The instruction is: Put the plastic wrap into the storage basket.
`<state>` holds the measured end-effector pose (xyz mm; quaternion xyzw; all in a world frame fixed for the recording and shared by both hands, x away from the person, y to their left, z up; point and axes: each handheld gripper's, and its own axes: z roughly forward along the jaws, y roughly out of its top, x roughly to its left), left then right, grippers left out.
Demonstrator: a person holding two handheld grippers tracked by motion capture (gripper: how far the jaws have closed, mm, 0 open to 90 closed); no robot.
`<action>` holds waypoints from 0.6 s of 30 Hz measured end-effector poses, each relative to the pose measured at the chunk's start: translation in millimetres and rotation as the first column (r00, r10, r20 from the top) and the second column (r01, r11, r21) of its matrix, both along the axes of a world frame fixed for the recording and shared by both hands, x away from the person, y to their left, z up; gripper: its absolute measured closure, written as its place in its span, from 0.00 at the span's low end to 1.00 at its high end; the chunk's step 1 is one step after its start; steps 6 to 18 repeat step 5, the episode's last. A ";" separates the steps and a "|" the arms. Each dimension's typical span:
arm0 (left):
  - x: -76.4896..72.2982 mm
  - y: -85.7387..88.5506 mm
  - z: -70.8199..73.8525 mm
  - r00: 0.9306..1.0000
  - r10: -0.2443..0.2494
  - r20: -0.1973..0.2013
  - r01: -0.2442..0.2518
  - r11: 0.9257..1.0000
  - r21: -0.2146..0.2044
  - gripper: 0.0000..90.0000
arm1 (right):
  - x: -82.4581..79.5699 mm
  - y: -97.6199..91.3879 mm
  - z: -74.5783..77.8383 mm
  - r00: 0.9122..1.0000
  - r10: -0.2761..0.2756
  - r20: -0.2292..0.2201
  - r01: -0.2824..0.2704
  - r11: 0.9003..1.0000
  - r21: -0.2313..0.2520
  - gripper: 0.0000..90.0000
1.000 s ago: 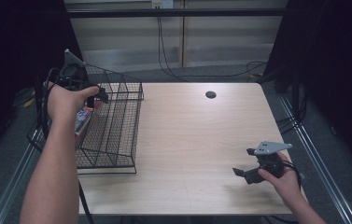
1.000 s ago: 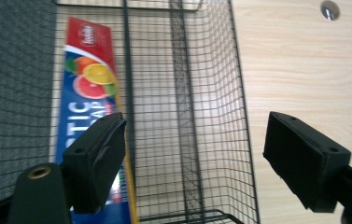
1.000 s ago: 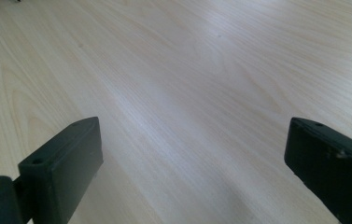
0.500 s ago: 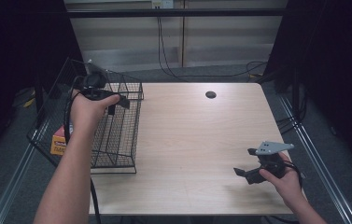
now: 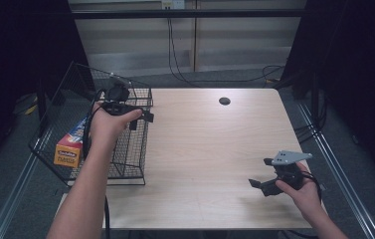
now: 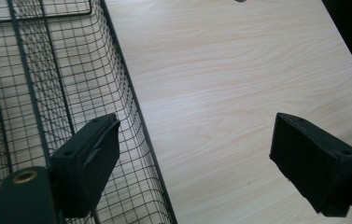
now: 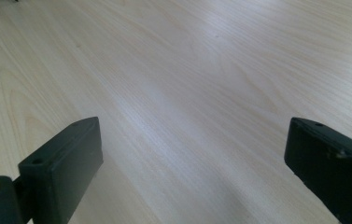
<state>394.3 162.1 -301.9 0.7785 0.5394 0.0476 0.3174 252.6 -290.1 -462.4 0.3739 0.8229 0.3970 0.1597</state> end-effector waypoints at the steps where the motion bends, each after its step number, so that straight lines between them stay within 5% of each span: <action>1: -0.6 -1.5 -0.6 1.000 -0.011 0.002 0.011 1.000 0.004 0.17 | 0.4 0.0 -0.1 1.000 0.000 0.002 0.000 1.000 -0.001 0.04; 18: -2.5 -9.5 -4.5 0.999 -0.040 0.013 0.040 0.999 -0.009 0.16 | 0.8 0.4 -0.4 1.000 0.001 -0.003 -0.001 1.000 0.003 0.04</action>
